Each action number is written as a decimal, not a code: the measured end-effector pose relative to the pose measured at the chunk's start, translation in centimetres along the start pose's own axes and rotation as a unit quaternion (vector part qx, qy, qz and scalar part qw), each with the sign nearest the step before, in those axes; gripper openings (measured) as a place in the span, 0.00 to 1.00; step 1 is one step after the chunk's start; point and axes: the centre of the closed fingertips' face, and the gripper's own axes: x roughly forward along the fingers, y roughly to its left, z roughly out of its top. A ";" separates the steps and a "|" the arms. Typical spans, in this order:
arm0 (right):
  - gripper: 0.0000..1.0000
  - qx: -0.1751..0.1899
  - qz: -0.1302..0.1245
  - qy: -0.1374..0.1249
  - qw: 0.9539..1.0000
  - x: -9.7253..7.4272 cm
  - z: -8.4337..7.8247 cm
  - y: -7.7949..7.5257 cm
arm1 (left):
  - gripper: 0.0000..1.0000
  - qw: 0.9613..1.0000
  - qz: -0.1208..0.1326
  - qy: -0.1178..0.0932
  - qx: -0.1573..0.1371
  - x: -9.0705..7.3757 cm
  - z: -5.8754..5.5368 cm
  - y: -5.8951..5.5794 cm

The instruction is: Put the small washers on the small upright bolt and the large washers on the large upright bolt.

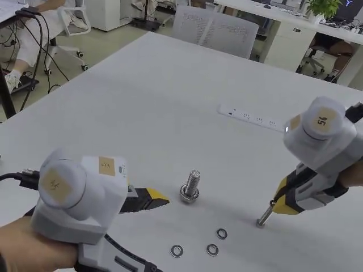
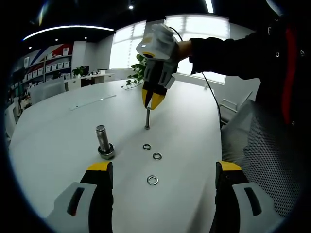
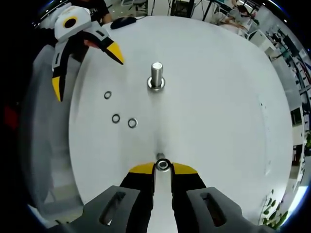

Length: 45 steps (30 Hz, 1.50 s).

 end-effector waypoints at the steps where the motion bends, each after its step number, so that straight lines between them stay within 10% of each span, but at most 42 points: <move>1: 0.13 0.000 0.000 0.000 1.000 0.0 0.0 0.0 | 0.87 1.000 0.000 0.000 0.000 0.0 0.0 0.0; 45: 0.13 0.012 0.024 0.016 1.000 5.6 -1.6 0.1 | 0.87 1.000 0.008 0.001 -0.002 -0.3 0.1 0.2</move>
